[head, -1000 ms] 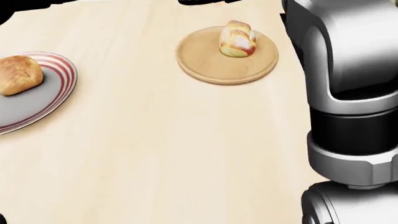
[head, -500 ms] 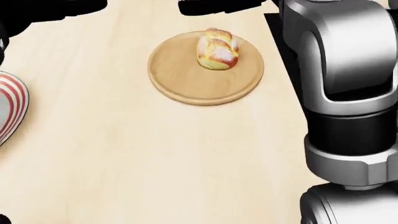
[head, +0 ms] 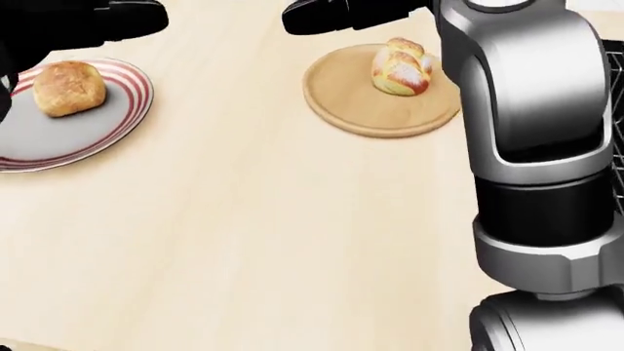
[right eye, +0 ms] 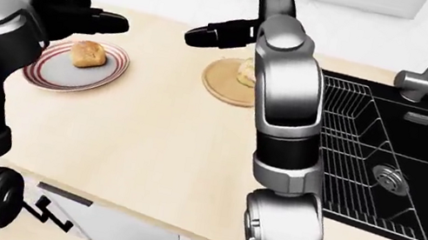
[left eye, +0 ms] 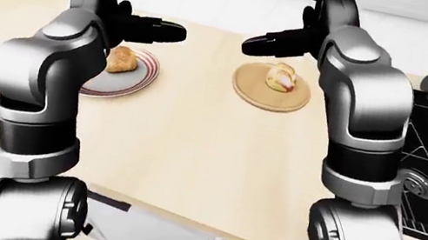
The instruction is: Place all breads on the cutting board.
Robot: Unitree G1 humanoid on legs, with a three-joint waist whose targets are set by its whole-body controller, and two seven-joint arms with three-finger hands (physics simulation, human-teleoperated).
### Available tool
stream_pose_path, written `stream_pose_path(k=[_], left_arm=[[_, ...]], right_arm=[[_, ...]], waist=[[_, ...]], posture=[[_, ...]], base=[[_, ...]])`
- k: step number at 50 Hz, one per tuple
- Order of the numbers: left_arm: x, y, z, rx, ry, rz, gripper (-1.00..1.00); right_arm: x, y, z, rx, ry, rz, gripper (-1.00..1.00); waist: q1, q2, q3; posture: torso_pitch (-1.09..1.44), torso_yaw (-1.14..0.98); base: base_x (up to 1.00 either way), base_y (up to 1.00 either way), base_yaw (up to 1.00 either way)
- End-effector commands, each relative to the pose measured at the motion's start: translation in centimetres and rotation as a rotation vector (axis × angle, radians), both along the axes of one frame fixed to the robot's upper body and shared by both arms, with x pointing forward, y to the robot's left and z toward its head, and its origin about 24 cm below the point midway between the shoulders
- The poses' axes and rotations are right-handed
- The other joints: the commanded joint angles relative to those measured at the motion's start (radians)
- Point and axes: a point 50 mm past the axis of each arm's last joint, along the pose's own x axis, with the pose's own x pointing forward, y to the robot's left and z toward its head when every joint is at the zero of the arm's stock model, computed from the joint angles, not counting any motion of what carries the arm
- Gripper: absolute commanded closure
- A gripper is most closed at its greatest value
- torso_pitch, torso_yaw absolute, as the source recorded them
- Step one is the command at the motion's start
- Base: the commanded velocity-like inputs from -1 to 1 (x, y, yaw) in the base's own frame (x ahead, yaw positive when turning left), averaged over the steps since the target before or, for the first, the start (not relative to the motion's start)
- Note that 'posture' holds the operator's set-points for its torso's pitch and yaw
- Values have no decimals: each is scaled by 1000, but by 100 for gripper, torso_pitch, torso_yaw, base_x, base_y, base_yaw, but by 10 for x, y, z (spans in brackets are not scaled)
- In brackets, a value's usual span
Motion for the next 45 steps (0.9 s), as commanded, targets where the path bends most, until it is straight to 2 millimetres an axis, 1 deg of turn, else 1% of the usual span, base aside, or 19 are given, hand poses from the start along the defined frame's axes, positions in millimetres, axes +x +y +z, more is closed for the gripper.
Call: stream_pose_path(k=[1, 4, 5, 6, 7, 9, 10, 12, 14, 15, 16, 28, 30, 34, 38, 39, 40, 43, 45], left_arm=[[-8, 3, 27, 2, -132, 8, -100], [-7, 3, 26, 5, -130, 3, -100], [-6, 4, 26, 6, -130, 4, -100], [-5, 5, 25, 7, -130, 5, -100], [-5, 5, 25, 7, -130, 5, -100], [-4, 6, 25, 8, -128, 8, -100], [-3, 6, 24, 7, -126, 9, -100], [-3, 6, 23, 7, -126, 9, -100], [-3, 6, 25, 7, -128, 8, -100], [-4, 6, 27, 7, -129, 7, -100], [-4, 6, 27, 6, -129, 8, -100], [-1, 9, 25, 7, -127, 11, -100], [-1, 9, 24, 7, -126, 10, -100], [-1, 10, 24, 7, -125, 12, -100], [-1, 10, 24, 7, -126, 10, -100], [-1, 10, 25, 6, -126, 10, -100], [-1, 10, 25, 7, -126, 10, -100], [-1, 9, 24, 5, -126, 8, -100], [-2, 9, 24, 6, -125, 7, -100]], right_arm=[[-7, 4, 25, -7, -120, 12, -100], [-5, 3, 28, 19, -129, 18, -100], [-5, 4, 29, 18, -130, 24, -100], [-4, 4, 30, 19, -135, 26, -100], [-4, 4, 30, 19, -136, 26, -100], [-2, 4, 32, 16, -138, 27, -100], [0, 3, 31, 12, -124, 18, -100], [-1, 3, 33, 14, -131, 17, -100], [-2, 4, 34, 21, -139, 24, -100], [-2, 4, 34, 21, -142, 23, -100], [-2, 3, 33, 22, -142, 24, -100], [0, 1, 26, 36, -134, 18, -100], [0, 0, 25, 36, -136, 18, -100], [2, 0, 23, 36, -123, 14, -100], [1, 1, 23, 44, -135, 16, -100], [0, 1, 24, 43, -137, 18, -100], [1, 1, 23, 40, -137, 20, -100], [1, 1, 22, 43, -131, 15, -100], [1, 2, 22, 45, -133, 18, -100]], waist=[[6, 1, -36], [-7, 40, -40], [-8, 73, -68], [-13, 80, -60], [-4, 68, -20], [-13, 68, -8], [-13, 58, 18], [-10, 49, -38], [1, 9, -45], [14, 15, -55], [7, 20, -38], [-3, 40, -48], [-3, 44, -74], [-3, 28, -7], [0, 35, -80], [0, 38, -81], [-1, 43, -46], [-3, 71, -7], [-10, 61, -49]], posture=[[0, 0], [0, 0], [0, 0], [0, 0], [0, 0], [0, 0], [0, 0], [0, 0], [0, 0], [0, 0], [0, 0], [0, 0], [0, 0], [0, 0], [0, 0], [0, 0], [0, 0], [0, 0], [0, 0]], base=[[0, 0, 0], [0, 0, 0], [14, 0, 0], [34, 0, 0], [48, 0, 0], [57, 0, 0], [5, 0, 0], [0, 0, 0], [0, 0, 0], [0, 0, 0], [0, 0, 0], [0, 0, 0], [11, 0, 0], [21, 0, 0], [3, 0, 0], [34, 0, 0], [45, 0, 0], [24, 0, 0], [0, 0, 0]])
